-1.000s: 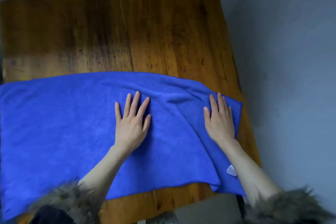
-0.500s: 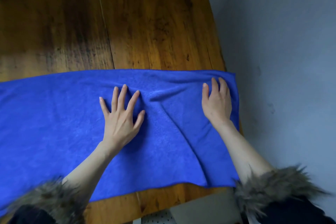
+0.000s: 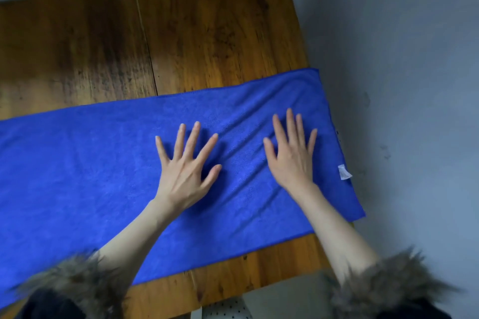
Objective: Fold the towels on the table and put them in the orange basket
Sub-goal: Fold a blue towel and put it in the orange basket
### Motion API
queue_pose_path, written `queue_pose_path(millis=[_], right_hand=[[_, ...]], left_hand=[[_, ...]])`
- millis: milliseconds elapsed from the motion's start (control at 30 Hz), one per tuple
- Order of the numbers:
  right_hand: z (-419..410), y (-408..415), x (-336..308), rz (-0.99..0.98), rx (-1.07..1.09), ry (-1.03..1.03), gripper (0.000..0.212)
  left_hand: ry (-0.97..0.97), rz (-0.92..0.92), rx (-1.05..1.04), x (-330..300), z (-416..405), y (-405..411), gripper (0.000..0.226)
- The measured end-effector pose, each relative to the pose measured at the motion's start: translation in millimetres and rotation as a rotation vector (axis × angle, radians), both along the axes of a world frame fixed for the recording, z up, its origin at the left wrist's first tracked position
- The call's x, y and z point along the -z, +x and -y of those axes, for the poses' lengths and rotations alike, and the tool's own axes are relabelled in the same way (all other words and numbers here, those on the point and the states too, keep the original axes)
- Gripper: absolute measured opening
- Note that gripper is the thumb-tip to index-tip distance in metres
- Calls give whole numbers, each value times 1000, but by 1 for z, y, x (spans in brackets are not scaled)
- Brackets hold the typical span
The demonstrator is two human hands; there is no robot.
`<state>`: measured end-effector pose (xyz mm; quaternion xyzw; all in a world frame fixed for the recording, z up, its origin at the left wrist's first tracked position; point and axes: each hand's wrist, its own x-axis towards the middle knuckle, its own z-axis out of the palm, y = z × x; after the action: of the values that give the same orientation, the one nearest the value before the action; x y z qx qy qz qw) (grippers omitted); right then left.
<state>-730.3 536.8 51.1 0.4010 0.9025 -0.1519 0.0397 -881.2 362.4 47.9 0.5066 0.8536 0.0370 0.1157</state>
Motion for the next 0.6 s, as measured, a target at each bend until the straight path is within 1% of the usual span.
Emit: queue_pose_path(millis=[67, 167, 300, 400, 467, 533, 600], right_hand=[[25, 21, 9, 52, -11, 26, 61], [31, 47, 20, 112, -3, 74, 61], [25, 60, 19, 89, -10, 69, 62], [32, 69, 17, 68, 47, 53, 60], [39, 79, 17, 93, 47, 69, 59], [45, 88, 17, 124, 38, 70, 58], [47, 93, 14, 104, 35, 58, 57]], left_hand=[[-18, -7, 28, 4, -10, 0, 63], [-48, -23, 27, 11, -23, -12, 67], [-38, -23, 33, 9, -28, -14, 69], [27, -20, 67, 4, -26, 6, 66], [61, -5, 134, 2, -22, 31, 64], [70, 19, 222, 3, -18, 60, 63], [57, 36, 281, 8, -16, 83, 62]])
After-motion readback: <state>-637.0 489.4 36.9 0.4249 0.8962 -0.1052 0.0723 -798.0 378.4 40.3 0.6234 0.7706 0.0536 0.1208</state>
